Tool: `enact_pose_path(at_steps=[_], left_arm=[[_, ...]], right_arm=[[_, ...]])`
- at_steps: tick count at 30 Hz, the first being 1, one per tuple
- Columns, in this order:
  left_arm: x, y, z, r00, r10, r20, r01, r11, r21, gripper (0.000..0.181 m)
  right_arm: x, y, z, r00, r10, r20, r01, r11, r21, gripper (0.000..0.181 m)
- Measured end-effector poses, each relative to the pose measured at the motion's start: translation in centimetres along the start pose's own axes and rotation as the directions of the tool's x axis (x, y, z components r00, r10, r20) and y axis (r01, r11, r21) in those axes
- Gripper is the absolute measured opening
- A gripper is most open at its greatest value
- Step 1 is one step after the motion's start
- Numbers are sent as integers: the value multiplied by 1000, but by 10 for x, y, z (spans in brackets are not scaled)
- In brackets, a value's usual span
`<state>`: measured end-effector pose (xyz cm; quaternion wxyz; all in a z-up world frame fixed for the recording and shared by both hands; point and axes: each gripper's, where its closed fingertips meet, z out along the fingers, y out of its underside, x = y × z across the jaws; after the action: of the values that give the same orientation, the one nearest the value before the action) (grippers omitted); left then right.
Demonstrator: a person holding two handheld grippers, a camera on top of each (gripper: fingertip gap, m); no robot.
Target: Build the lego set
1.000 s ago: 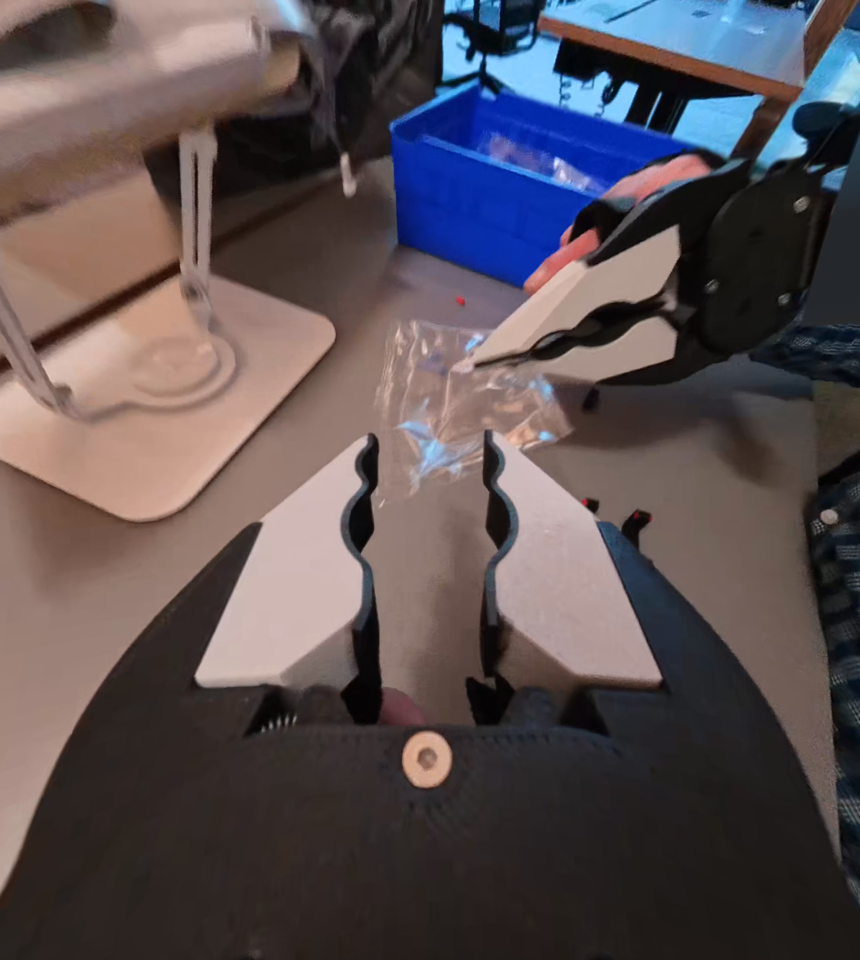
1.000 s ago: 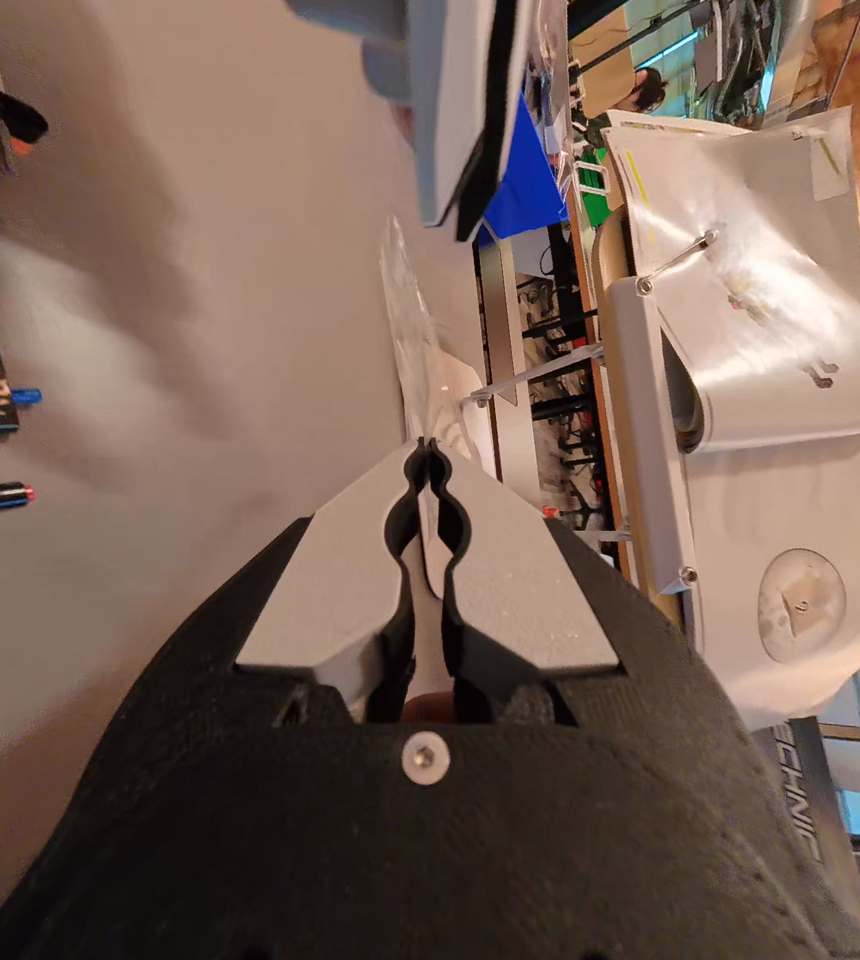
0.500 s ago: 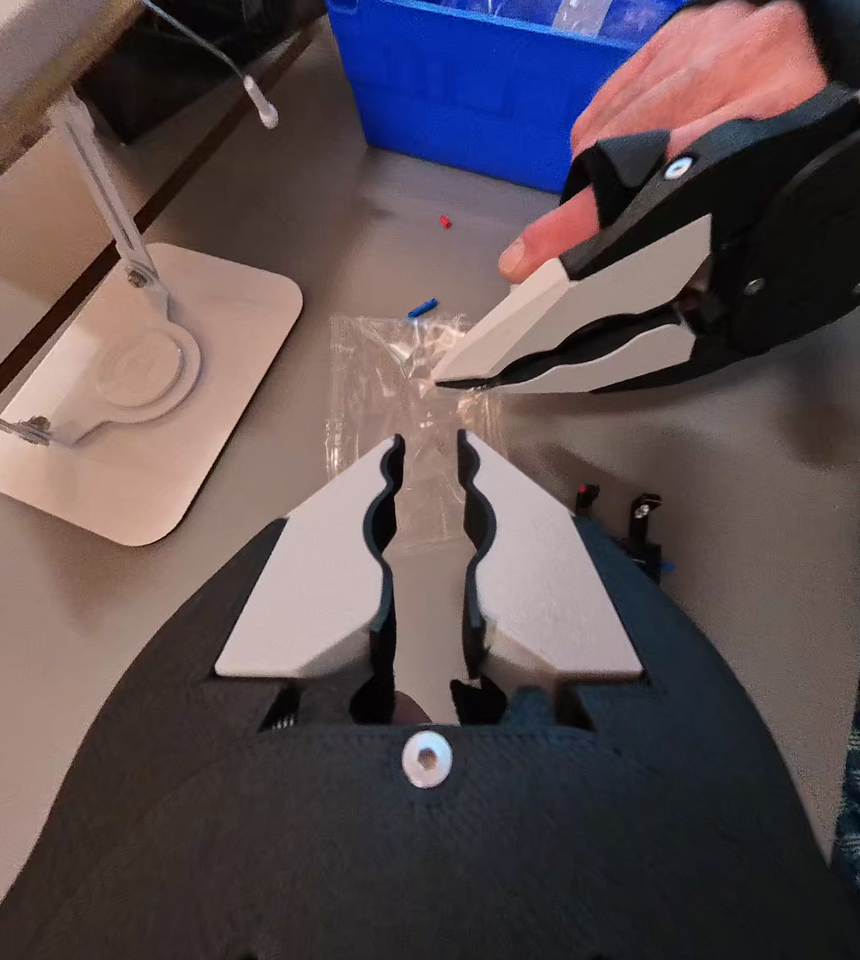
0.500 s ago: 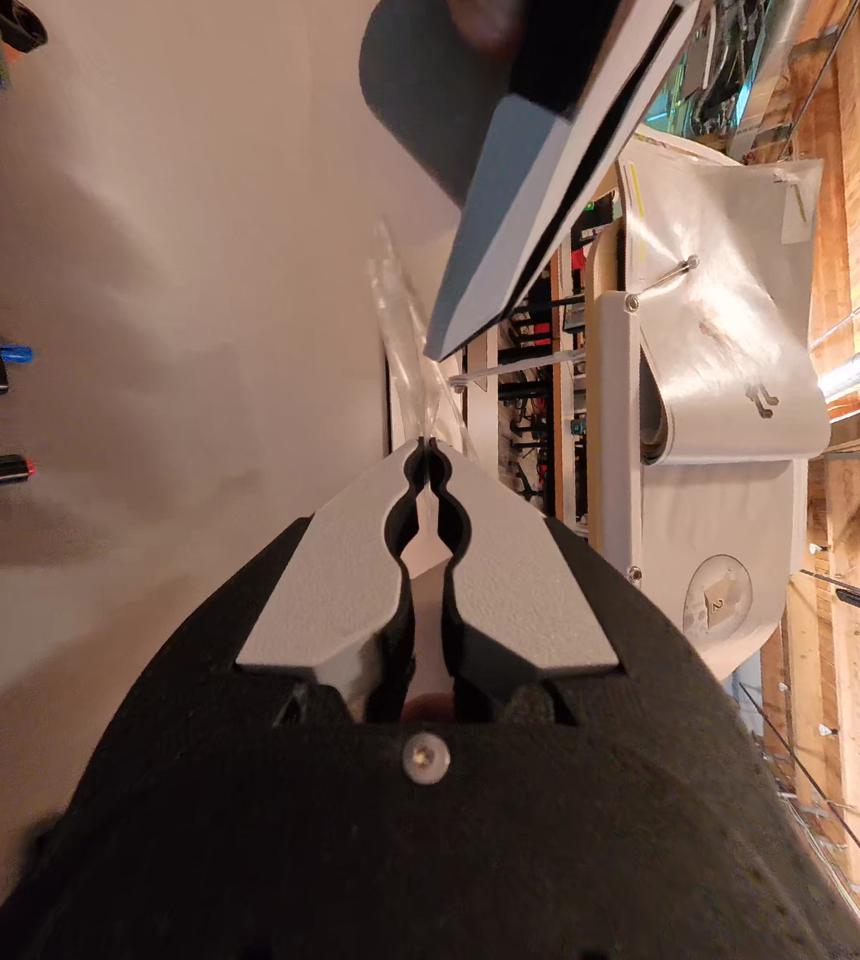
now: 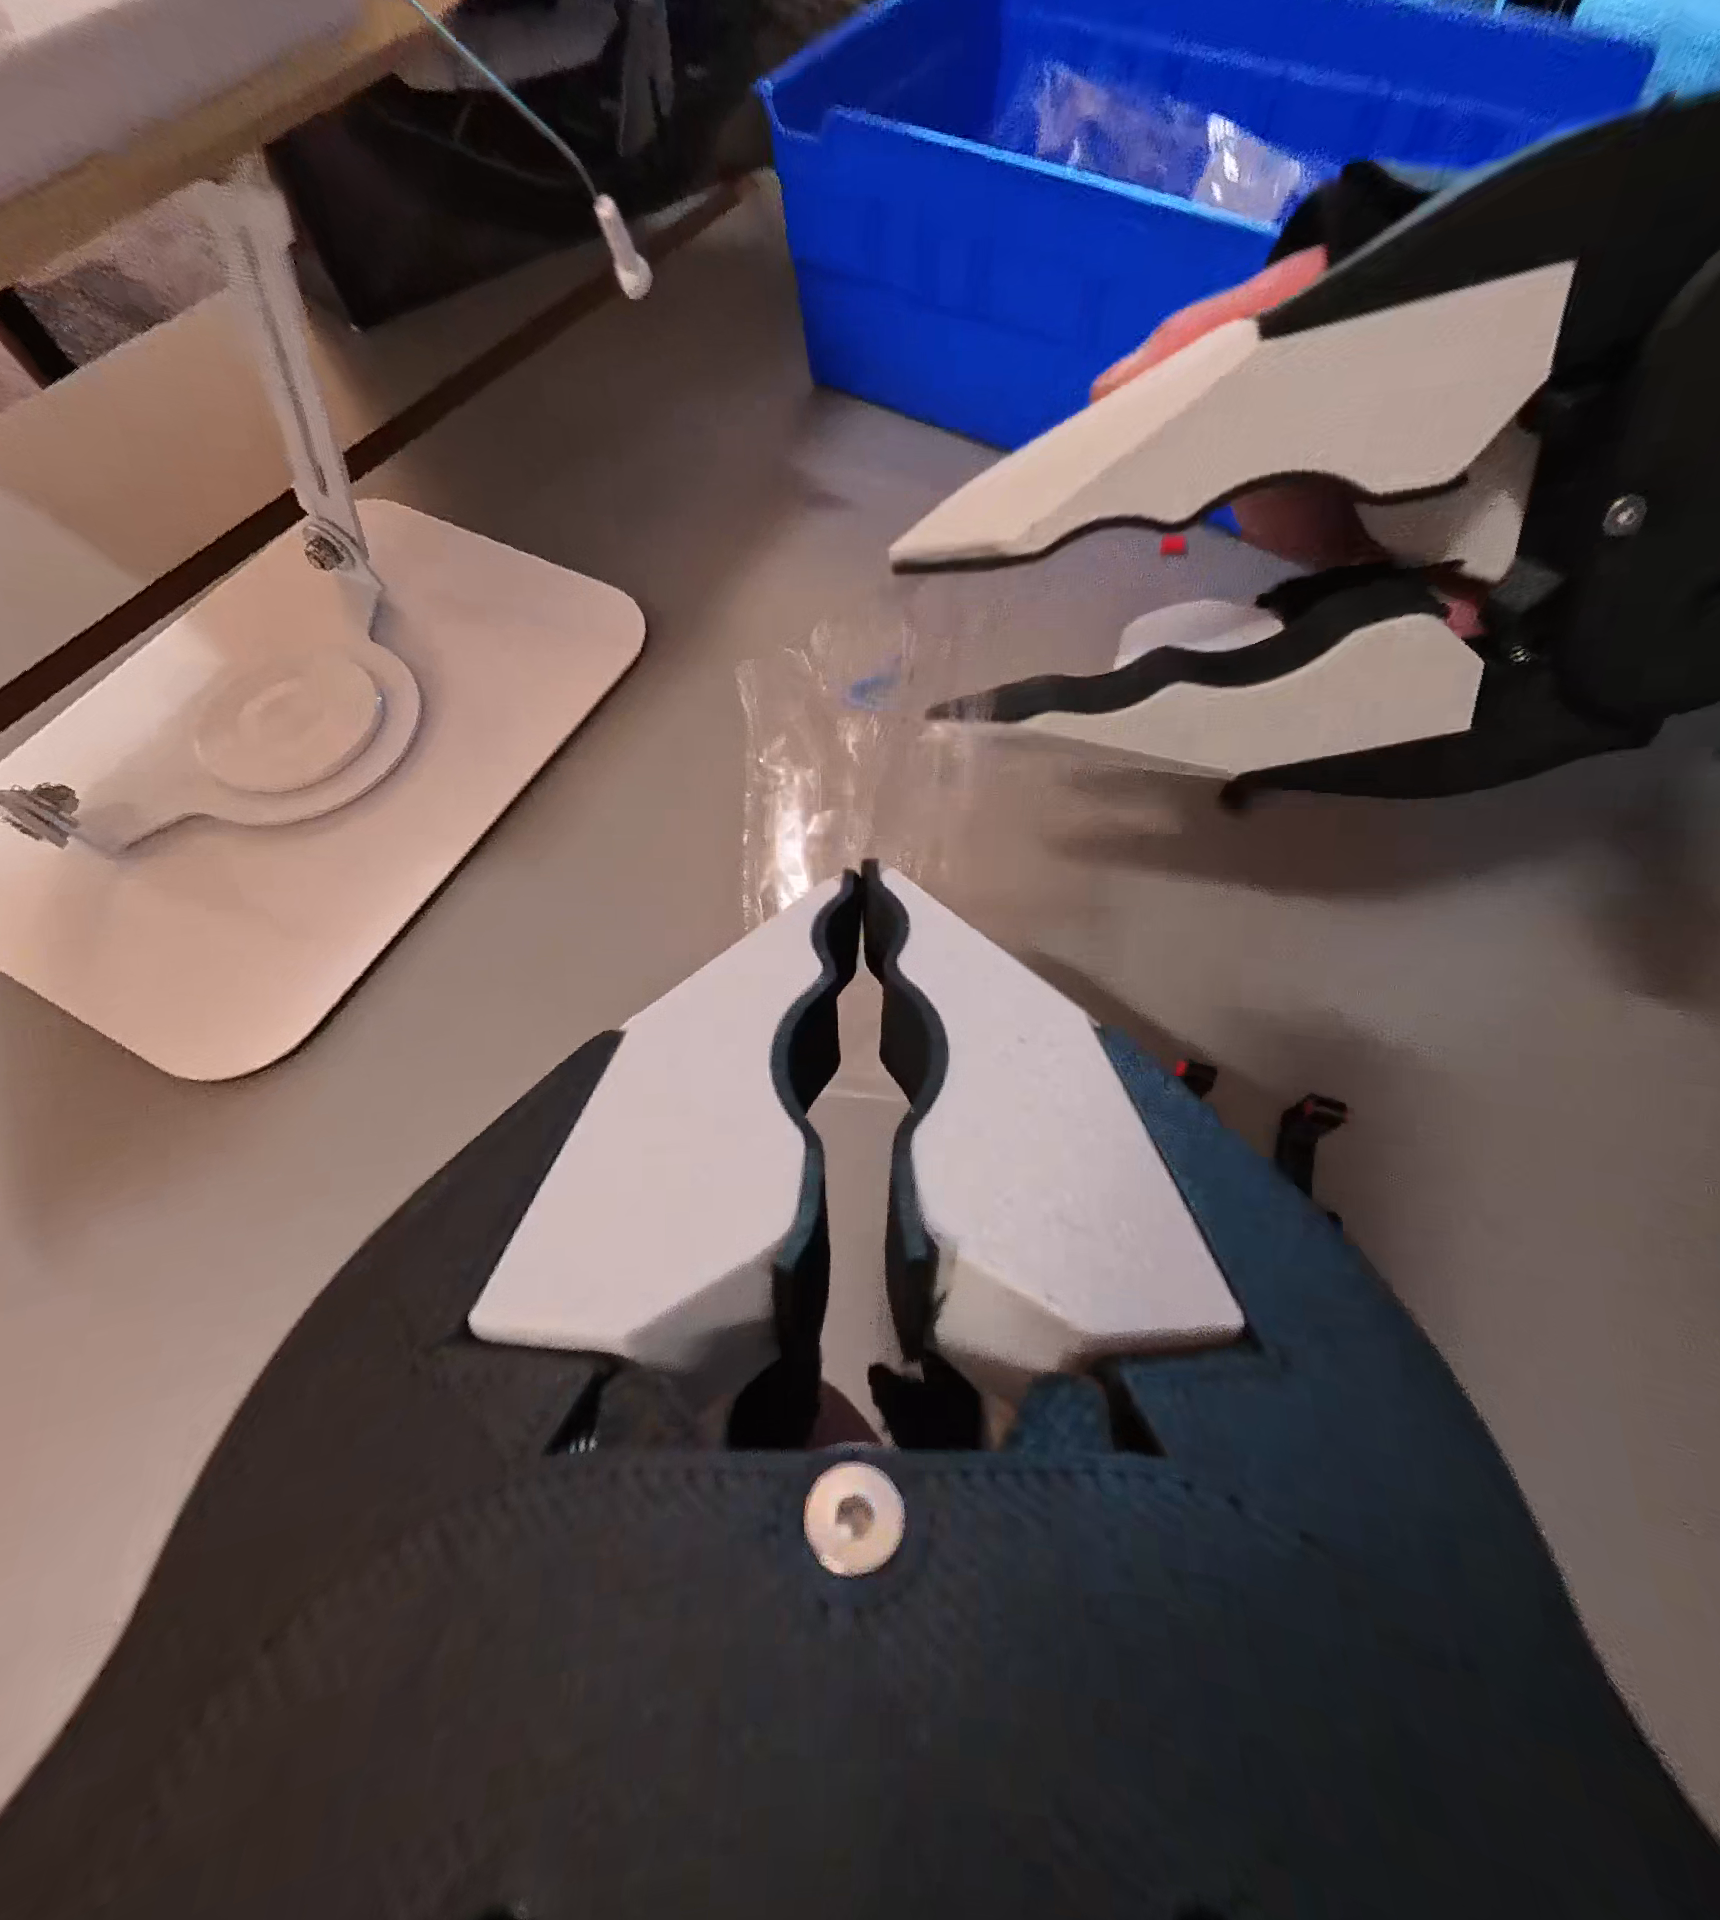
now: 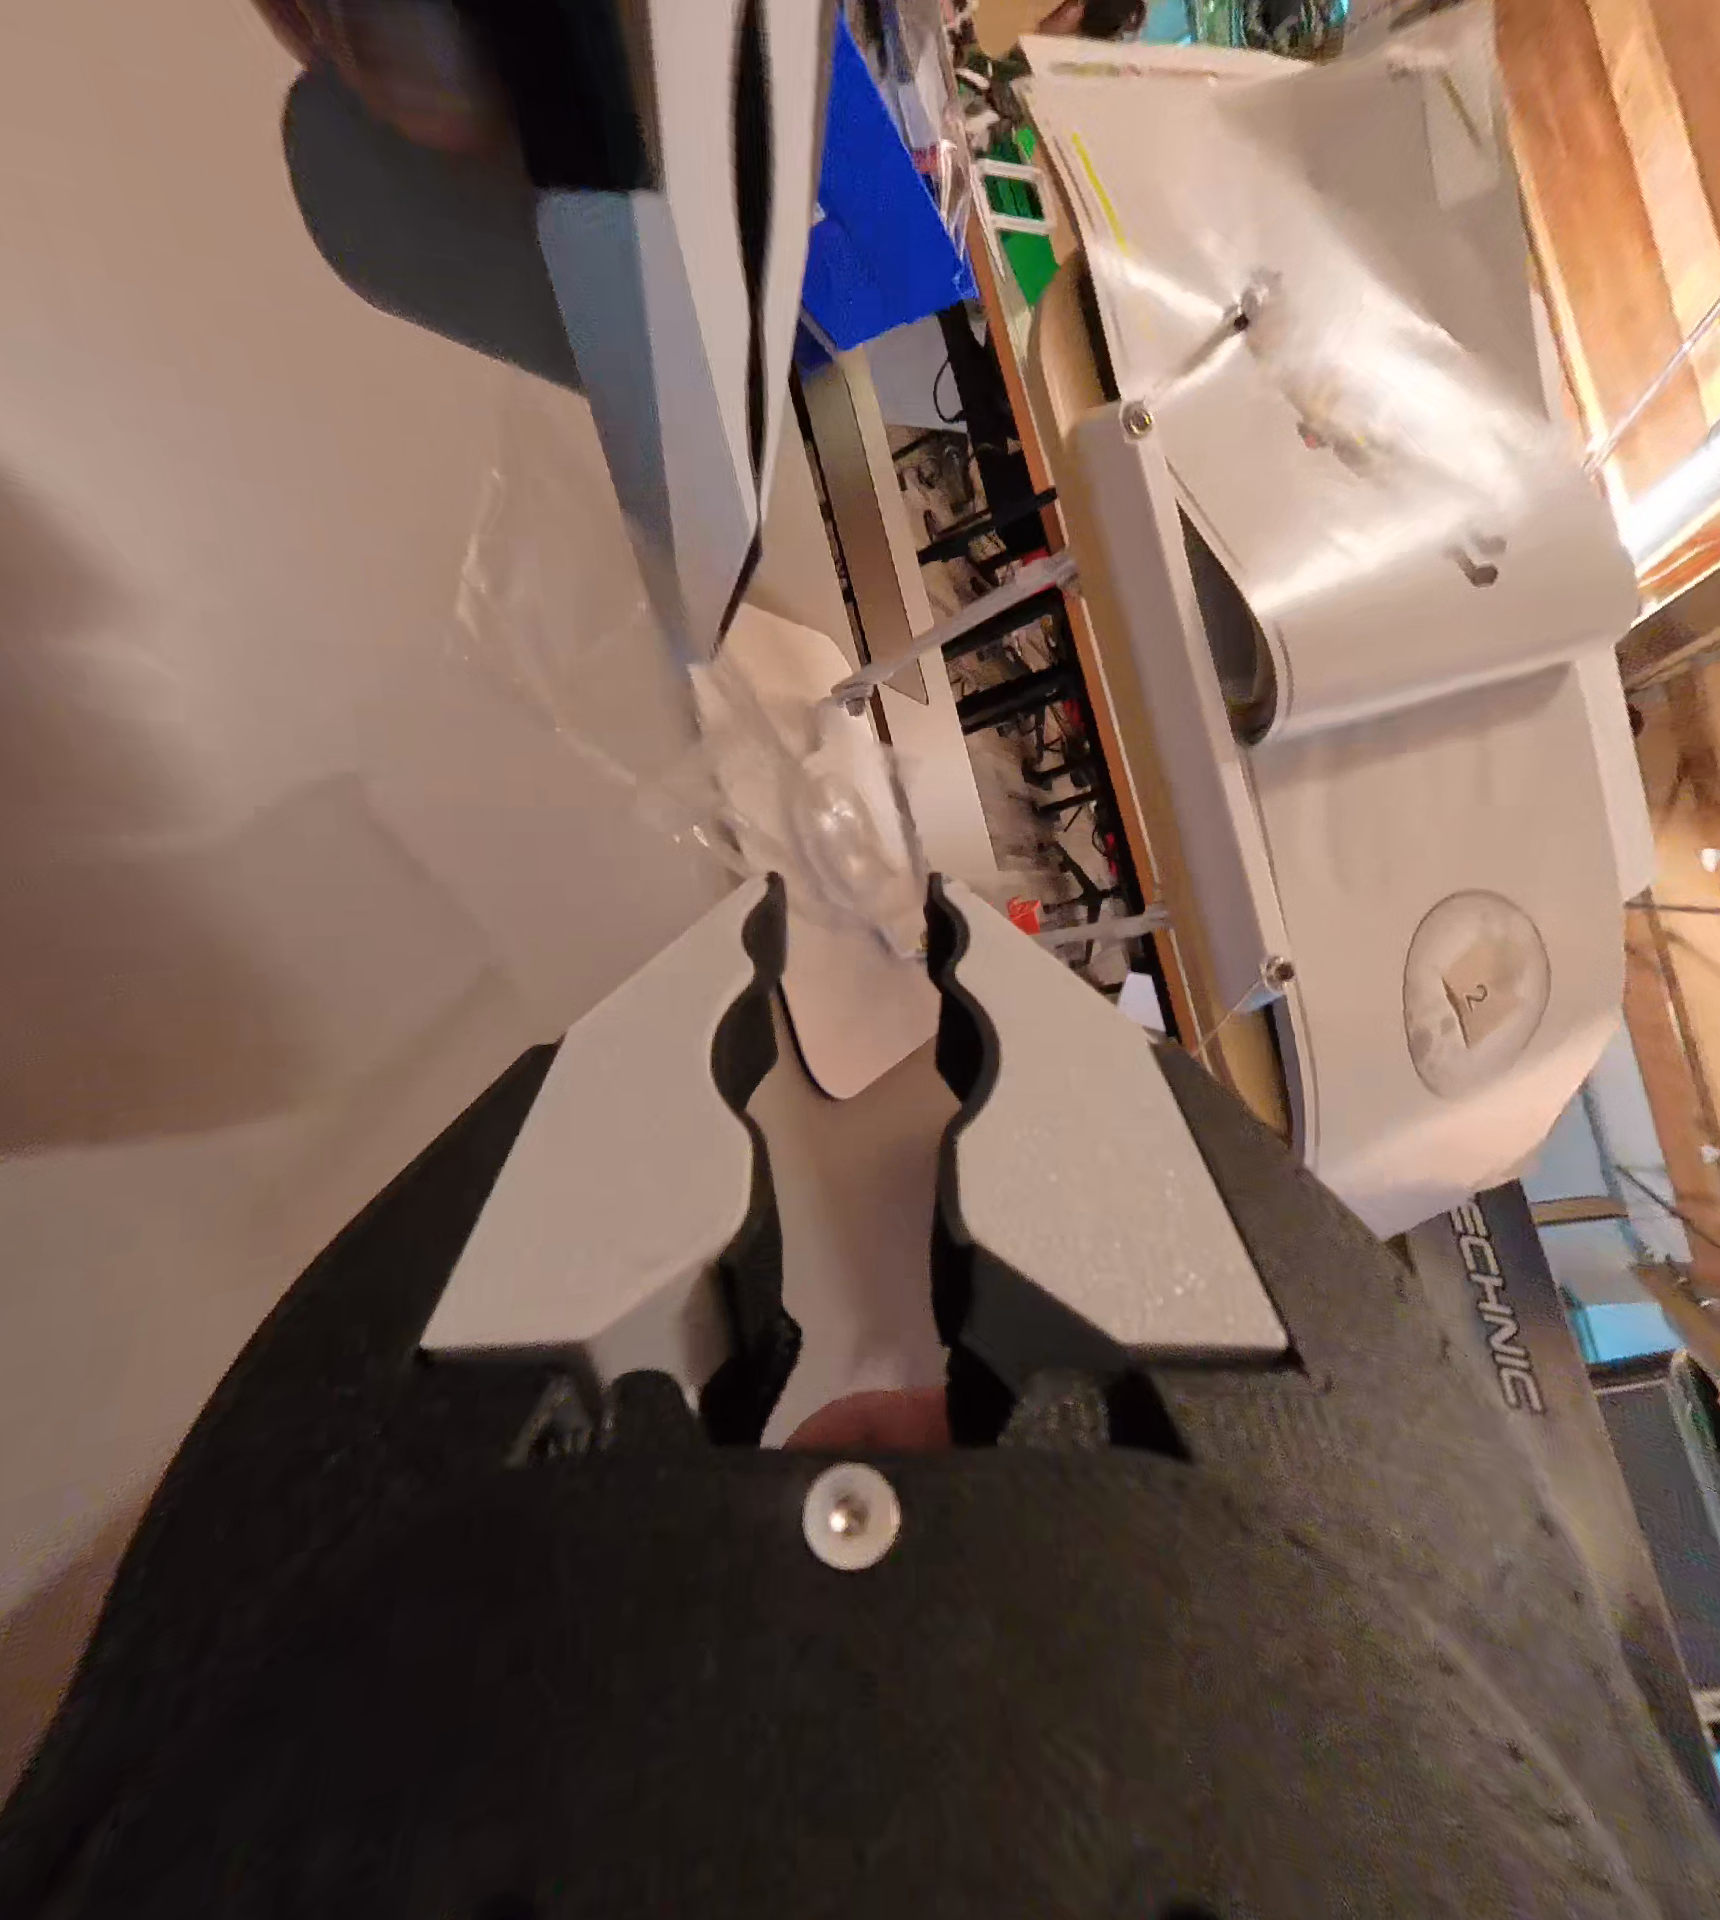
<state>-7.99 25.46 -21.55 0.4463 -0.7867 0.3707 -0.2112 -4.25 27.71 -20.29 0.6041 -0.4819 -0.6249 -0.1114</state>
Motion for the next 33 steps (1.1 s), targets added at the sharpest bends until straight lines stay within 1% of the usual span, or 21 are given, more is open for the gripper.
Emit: enact_pose_path(at_steps=[2,3,5,10,12,14,18,20,22,26,27,28,30,32,33], left_arm=[[-2,-5,-2,999,-51,-11,52,997,54,0],[-2,-7,-3,996,-82,-20,84,994,74,0],[-4,-8,-4,992,-125,-34,128,987,99,0],[-7,-9,-8,983,-176,-55,182,975,130,0],[-8,-9,-9,977,-204,-67,212,967,139,0],[-13,-8,-8,967,-248,-59,254,955,153,0],[-17,-4,-6,925,-363,-107,377,909,175,0],[-16,-2,-3,916,-383,-120,399,900,175,0],[-13,0,-2,922,-369,-118,385,907,169,0],[-12,2,-1,948,-308,-75,316,933,171,0],[-12,1,-1,953,-296,-69,303,937,173,0],[-13,1,-2,958,-280,-61,287,941,179,0],[-18,3,-4,972,-233,-7,230,957,179,0],[-20,3,-7,983,-177,46,166,969,185,0],[-20,3,-9,985,-160,58,147,971,187,0]], right_arm=[[3,2,-3,1000,8,-15,-8,1000,7,14],[4,0,-5,1000,-6,-25,7,1000,25,0],[1,0,-6,999,-32,-20,32,999,24,0],[-13,0,-11,995,-77,61,74,996,42,0],[-16,0,-12,994,-86,72,83,996,45,0],[-20,2,-14,992,-83,91,80,996,39,0],[-26,4,-17,990,-67,123,63,997,39,0],[-29,5,-18,989,-57,138,53,998,33,0],[-25,6,-18,991,-10,137,5,999,38,0],[-20,10,-14,980,110,166,-113,994,10,0],[-19,11,-13,975,138,175,-141,990,3,4],[-18,10,-12,967,172,189,-175,985,-2,11],[-16,13,-12,940,260,220,-259,965,-33,25],[-10,23,-10,888,399,230,-387,917,-97,33],[-11,32,-8,841,485,238,-460,874,-157,40]])
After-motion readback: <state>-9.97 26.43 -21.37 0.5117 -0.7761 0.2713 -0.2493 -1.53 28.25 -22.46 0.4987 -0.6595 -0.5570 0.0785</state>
